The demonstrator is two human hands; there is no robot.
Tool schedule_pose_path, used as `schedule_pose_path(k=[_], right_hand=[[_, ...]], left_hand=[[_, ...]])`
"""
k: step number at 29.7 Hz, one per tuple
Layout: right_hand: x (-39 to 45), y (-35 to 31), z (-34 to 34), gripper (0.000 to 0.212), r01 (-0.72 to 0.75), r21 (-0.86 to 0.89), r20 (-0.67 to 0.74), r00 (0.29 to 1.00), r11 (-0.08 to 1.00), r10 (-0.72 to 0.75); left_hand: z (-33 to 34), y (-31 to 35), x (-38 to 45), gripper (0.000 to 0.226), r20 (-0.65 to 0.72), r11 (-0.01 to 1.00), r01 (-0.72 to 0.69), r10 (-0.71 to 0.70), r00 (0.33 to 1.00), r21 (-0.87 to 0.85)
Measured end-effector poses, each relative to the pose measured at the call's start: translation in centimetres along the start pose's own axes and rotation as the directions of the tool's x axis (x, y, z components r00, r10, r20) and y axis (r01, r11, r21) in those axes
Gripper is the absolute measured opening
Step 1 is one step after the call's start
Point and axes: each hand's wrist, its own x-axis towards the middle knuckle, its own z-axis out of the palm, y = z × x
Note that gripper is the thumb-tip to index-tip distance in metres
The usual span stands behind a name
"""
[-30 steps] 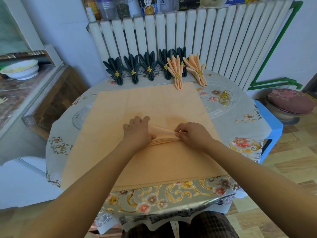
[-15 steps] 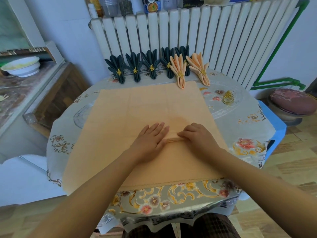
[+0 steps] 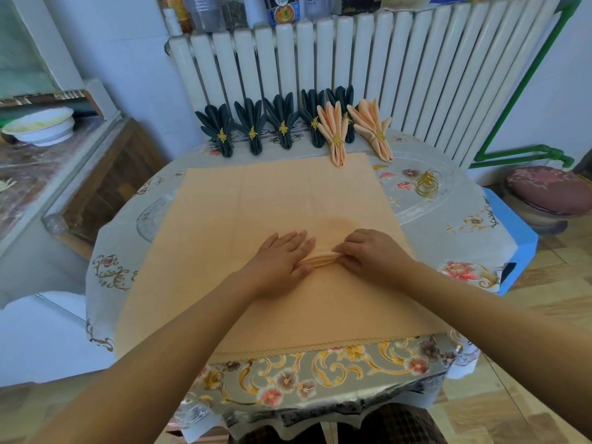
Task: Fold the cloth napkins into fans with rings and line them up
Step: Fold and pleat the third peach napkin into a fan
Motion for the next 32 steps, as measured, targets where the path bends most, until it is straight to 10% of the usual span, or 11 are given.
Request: schedule_pose_path(k=[7, 20, 32], right_hand=[[0.4, 0.4, 0.3, 0.015, -0.104, 0.105, 0.019, 0.995, 0.989, 0.102], [0.6, 1.3, 1.1, 0.042, -0.116, -0.111, -0.033, 0.993, 0.987, 0.113], [0.5, 1.5, 2.3, 0.043, -0.168, 0.068, -0.059, 0.983, 0.983, 0.172]], left_hand=[[-1.5, -0.8, 1.0, 0.052, -0.174, 0.976, -0.198, 0.211, 0.962, 0.089], [-5.2, 0.4, 3.6, 0.028, -0.044, 0.909, -0.119, 0.148, 0.988, 0.399], [-3.1, -0.6, 4.3, 0.042, -0.122, 0.775, -0.177, 0.311, 0.942, 0.607]])
